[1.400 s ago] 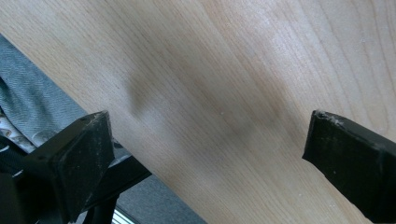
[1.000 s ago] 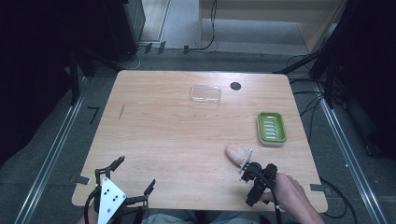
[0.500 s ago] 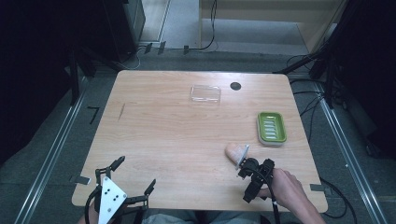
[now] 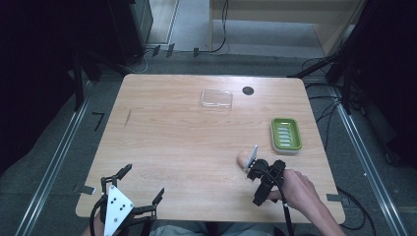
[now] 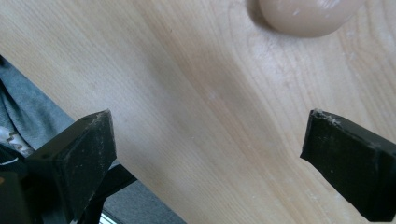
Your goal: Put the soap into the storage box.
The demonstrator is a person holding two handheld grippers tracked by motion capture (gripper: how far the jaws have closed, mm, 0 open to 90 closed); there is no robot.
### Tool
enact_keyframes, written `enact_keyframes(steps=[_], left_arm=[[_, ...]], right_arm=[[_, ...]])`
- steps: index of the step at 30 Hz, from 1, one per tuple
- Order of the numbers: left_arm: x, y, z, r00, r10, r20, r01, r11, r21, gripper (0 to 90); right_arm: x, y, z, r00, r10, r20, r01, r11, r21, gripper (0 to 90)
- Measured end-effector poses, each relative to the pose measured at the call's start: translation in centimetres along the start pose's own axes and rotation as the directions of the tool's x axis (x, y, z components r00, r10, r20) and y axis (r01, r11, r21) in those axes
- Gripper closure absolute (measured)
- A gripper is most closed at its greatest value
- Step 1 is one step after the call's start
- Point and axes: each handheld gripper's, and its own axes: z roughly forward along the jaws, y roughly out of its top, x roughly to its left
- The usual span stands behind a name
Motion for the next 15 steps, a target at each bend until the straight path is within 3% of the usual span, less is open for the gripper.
enact_keyframes(steps=[15], left_arm=[[0.2, -0.1, -0.1, 1.0000, -0.004, -0.004, 0.004, 1.0000, 0.000, 0.0]], right_arm=[[-0.5, 2.7, -1.2, 0.9995, -0.025, 0.019, 0.026, 1.000, -0.005, 2.9]])
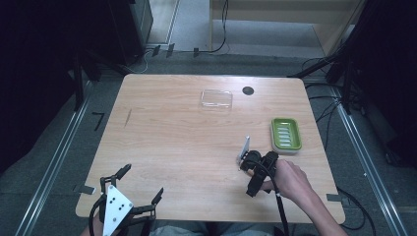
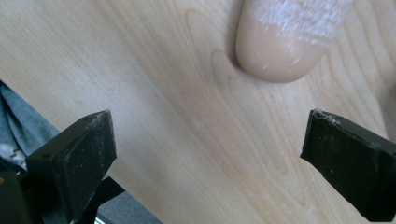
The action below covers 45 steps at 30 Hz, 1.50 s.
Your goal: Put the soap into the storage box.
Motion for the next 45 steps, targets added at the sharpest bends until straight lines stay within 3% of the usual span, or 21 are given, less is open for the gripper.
enact_keyframes(steps=[4, 12, 25, 36, 45], left_arm=[[0.0, 0.0, -0.1, 1.0000, -0.002, -0.001, 0.002, 1.0000, -0.005, 0.0], [0.1, -0.1, -0.2, 1.0000, -0.001, -0.004, 0.001, 0.9999, -0.012, 0.0], [0.0, -0.1, -0.2, 1.0000, 0.000, -0.005, 0.000, 0.9999, -0.015, 0.0], [0.0, -0.1, -0.2, 1.0000, -0.005, -0.006, 0.004, 0.9998, -0.017, 0.0], [0.0, -0.1, -0.2, 0.9999, -0.007, -0.007, 0.007, 0.9998, -0.016, 0.0]], right_arm=[[-0.3, 0.7, -0.2, 1.0000, -0.001, 0.000, 0.001, 1.000, -0.011, 2.9], [-1.8, 2.2, -0.3, 0.9989, 0.040, -0.023, -0.041, 0.999, -0.030, 2.9], [-3.7, 3.8, 1.2, 0.9922, 0.113, -0.052, -0.115, 0.993, -0.031, 1.7], [-5.4, 5.1, 3.1, 0.9811, 0.178, -0.074, -0.181, 0.983, -0.030, 0.0], [-5.9, 5.5, 4.1, 0.9759, 0.206, -0.072, -0.209, 0.977, -0.032, 0.0]])
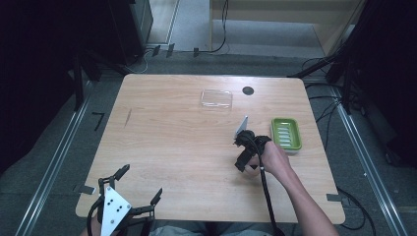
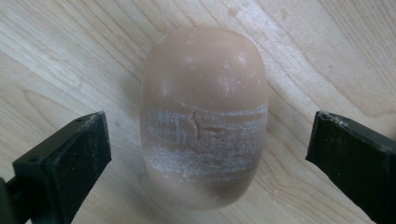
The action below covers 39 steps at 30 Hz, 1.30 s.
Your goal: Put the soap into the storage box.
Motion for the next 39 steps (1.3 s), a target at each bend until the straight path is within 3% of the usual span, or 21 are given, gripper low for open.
enact_keyframes(steps=[6, 12, 32, 39], left_arm=[[0.00, 0.01, -0.02, 1.0000, 0.001, 0.000, -0.001, 1.0000, 0.000, 0.0], [-0.03, 0.02, -0.01, 1.0000, 0.002, 0.001, -0.002, 1.0000, -0.001, 0.0], [-0.02, 0.01, -0.07, 1.0000, 0.002, -0.001, -0.002, 1.0000, -0.004, 0.0], [-0.03, 0.00, -0.07, 1.0000, 0.003, -0.002, -0.003, 1.0000, -0.005, 0.0]], right_arm=[[-0.19, 0.04, 0.49, 1.0000, 0.009, 0.003, -0.009, 1.000, 0.001, 1.2], [-0.53, -0.08, 0.75, 0.9997, 0.024, 0.002, -0.024, 1.000, 0.003, 9.7], [0.38, 0.23, 0.73, 1.0000, -0.009, 0.002, 0.009, 0.999, 0.040, 33.0], [0.40, 0.28, 0.70, 0.9995, -0.031, 0.004, 0.031, 0.998, 0.048, 33.4]])
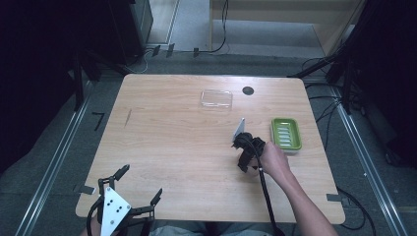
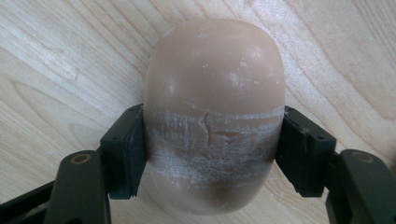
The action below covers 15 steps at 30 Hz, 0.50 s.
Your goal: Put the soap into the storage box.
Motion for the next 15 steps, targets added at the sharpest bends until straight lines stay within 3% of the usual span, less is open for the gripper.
enact_keyframes(steps=[15], left_arm=[[-0.01, 0.01, -0.01, 1.0000, 0.001, -0.001, -0.001, 1.0000, 0.000, 0.0]], right_arm=[[-0.50, -0.34, -0.53, 1.0000, -0.005, 0.002, 0.005, 1.000, 0.013, 33.5]])
